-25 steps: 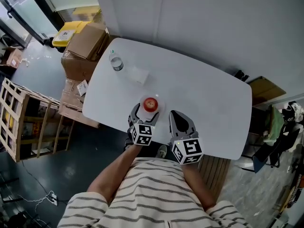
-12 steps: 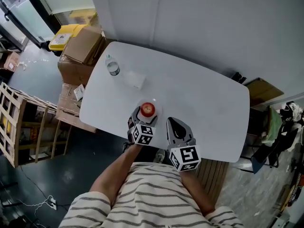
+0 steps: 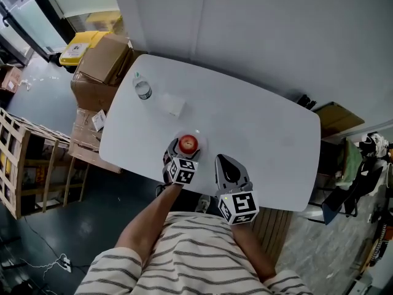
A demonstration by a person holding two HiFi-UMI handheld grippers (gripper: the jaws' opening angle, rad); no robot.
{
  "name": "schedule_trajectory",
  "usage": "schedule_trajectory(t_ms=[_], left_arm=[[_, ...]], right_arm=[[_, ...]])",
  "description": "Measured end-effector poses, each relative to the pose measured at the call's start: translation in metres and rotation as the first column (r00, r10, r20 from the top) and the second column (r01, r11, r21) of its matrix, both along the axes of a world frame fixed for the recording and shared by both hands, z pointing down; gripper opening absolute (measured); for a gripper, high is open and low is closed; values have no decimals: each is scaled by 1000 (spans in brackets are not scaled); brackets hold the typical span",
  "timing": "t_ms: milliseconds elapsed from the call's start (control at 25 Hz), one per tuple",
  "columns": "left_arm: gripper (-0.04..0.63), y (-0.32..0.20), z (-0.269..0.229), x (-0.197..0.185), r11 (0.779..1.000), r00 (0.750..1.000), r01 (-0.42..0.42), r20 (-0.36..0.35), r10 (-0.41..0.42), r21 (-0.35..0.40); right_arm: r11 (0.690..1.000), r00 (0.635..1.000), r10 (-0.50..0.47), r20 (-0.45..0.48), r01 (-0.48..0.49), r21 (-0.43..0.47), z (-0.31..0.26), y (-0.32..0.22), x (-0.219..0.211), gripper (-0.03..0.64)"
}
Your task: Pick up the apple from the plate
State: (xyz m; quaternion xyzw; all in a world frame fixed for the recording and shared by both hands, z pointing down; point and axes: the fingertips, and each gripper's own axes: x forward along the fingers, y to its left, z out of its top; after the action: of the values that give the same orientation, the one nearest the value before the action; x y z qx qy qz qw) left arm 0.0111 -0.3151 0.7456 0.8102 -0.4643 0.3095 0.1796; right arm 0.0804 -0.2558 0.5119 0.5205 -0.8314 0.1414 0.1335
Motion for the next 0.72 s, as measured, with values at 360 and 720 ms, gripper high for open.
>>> schedule_trajectory(t_ms=[360,720], left_arm=[[410,-4,4,1,1000,1000,-11,14,11,-7],[403,-7,-7,4,1000,1000,-18,7,18,7]], right_arm=[[1000,1000,8,3,-8,-11,2,-3,4,5],[999,999,36,7,-36,-17,6,-7,15,5]])
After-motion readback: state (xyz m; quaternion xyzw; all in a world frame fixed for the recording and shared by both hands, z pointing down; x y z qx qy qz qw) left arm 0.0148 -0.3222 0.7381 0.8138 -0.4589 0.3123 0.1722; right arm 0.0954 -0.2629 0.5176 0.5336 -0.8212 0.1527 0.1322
